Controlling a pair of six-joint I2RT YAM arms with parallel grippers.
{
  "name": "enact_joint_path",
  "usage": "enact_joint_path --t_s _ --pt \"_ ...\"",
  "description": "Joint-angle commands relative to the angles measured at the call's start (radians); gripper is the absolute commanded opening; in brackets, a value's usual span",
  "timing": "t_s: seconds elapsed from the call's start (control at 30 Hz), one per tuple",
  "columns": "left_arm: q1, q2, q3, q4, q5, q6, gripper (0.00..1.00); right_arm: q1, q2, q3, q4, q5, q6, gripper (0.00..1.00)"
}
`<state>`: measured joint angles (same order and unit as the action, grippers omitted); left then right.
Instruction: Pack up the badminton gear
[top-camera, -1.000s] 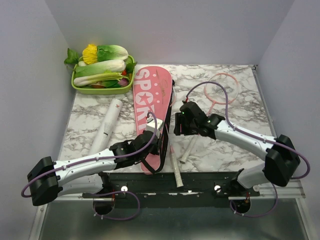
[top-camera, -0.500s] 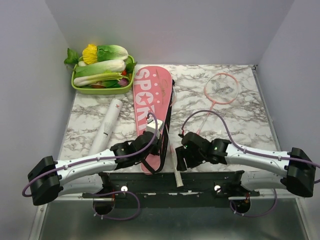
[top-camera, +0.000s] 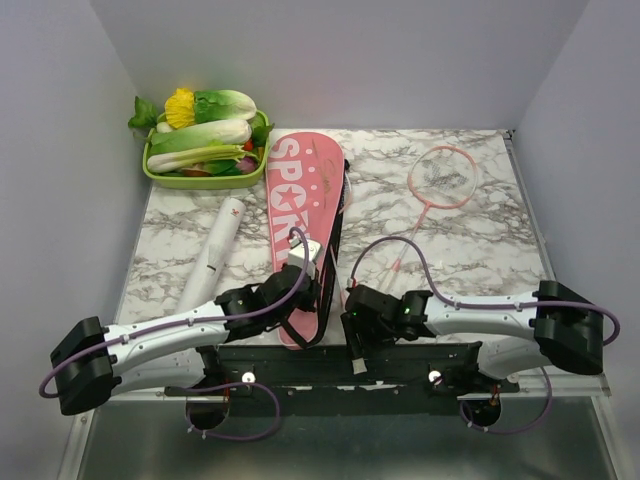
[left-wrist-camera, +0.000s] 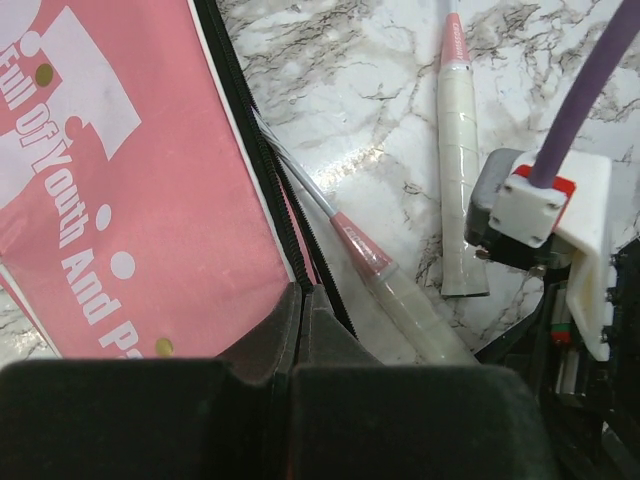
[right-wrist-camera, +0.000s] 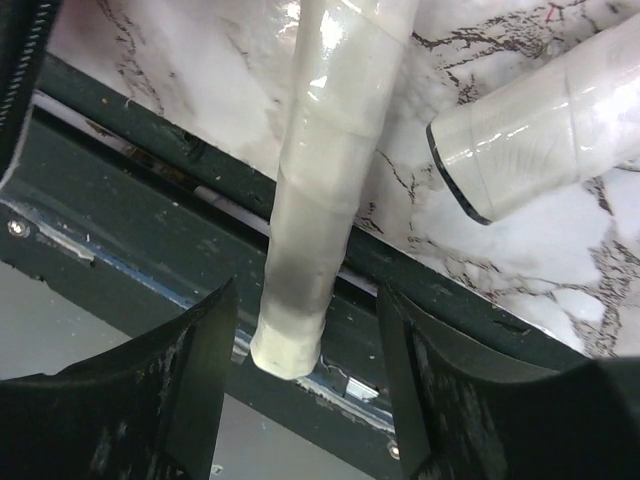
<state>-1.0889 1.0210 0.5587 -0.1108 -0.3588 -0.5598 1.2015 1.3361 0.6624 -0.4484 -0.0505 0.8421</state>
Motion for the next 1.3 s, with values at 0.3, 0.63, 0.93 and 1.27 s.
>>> enact_joint_path --t_s 0.3,0.63,0.93,1.27 --pt "-0.005 -0.035 -0.025 0.033 -0.011 -0.002 0.0 0.017 0.075 0.031 0.053 0.044 0.063 0.17" --pt "-0.008 -0.025 -0.077 0.106 0.069 -0.038 0.0 0.001 0.074 0.169 -0.001 0.19 0.049 0.08" --pt "-0.028 -0.05 -0.091 0.106 0.084 -0.069 0.0 -0.071 0.147 0.311 0.017 0.224 0.003 0.05" --pt "-0.031 -0.065 -0.102 0.132 0.084 -0.08 0.0 -0.077 0.157 0.198 0.286 0.209 0.067 0.13"
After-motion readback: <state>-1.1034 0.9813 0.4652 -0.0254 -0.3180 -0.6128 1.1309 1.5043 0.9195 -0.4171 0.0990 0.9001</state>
